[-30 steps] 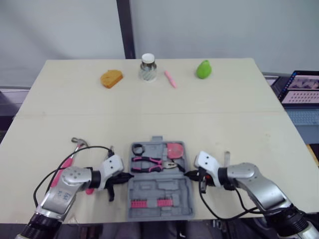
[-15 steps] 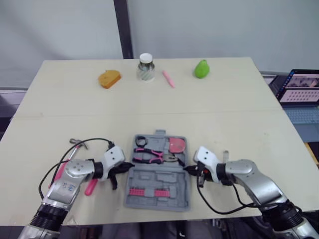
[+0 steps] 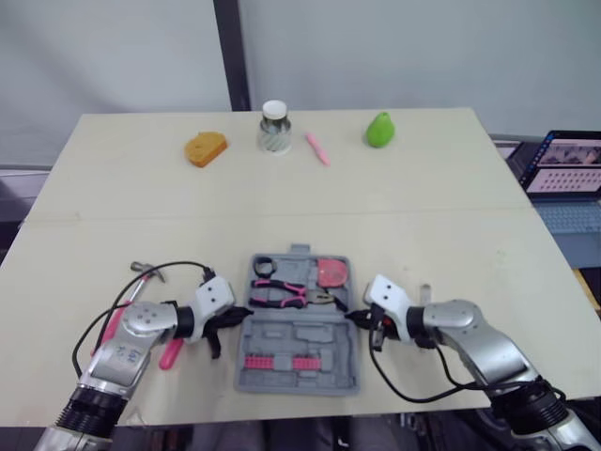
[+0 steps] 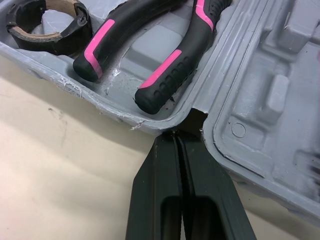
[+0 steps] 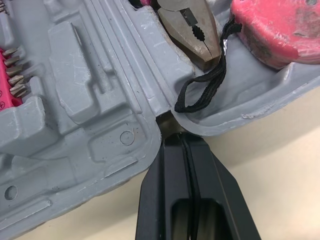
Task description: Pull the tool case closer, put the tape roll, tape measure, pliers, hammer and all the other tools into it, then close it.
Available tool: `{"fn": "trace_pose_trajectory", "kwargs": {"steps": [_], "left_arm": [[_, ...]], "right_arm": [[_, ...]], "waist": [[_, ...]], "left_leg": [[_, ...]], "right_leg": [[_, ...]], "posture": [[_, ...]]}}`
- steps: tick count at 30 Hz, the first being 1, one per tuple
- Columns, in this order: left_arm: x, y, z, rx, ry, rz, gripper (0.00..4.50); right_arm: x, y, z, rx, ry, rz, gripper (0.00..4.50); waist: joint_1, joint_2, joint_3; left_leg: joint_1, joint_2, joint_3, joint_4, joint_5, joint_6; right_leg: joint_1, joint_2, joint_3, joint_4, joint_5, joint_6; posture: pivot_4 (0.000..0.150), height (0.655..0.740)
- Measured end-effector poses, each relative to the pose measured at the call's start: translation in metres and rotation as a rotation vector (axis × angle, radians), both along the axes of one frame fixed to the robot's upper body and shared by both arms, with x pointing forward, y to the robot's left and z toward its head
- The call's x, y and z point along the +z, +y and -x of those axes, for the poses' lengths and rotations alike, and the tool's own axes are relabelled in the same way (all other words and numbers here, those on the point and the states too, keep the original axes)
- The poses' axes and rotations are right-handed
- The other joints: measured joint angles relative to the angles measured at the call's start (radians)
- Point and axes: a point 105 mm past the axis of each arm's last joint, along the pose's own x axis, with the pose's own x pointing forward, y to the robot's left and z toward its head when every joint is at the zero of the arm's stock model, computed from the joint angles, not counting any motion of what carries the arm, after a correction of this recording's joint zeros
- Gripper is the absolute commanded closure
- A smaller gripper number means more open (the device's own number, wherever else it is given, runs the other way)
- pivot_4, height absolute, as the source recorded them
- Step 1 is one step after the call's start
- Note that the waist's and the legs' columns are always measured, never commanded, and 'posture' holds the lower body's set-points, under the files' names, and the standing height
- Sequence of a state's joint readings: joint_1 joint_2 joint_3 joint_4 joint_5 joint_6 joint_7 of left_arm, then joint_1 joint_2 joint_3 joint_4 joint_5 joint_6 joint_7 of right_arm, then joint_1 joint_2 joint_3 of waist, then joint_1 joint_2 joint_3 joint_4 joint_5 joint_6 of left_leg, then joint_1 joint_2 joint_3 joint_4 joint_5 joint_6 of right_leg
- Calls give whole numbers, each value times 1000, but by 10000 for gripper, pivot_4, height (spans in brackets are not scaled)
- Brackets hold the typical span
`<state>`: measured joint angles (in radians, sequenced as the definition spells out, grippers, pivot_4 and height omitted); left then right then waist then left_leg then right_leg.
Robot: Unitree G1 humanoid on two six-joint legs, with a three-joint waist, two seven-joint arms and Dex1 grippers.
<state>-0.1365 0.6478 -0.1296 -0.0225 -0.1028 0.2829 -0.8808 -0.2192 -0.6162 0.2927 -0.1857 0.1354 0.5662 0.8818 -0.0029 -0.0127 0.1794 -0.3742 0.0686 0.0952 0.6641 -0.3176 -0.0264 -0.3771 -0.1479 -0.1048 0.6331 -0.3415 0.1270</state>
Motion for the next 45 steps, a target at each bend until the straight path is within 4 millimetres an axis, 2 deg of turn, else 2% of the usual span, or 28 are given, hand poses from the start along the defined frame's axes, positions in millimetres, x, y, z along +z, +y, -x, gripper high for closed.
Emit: {"fn": "trace_pose_trajectory", "kwargs": {"steps": [45], "left_arm": [[1,4,1,12,10,-1,43843]], "right_arm": [[-1,5,-7,-13,-20,-15,45000]], "waist": [[-1,0,0]], "left_leg": [[0,0,0,0,0,0]], "right_leg": [[0,0,0,0,0,0]], "posture": [[1500,7400]]}}
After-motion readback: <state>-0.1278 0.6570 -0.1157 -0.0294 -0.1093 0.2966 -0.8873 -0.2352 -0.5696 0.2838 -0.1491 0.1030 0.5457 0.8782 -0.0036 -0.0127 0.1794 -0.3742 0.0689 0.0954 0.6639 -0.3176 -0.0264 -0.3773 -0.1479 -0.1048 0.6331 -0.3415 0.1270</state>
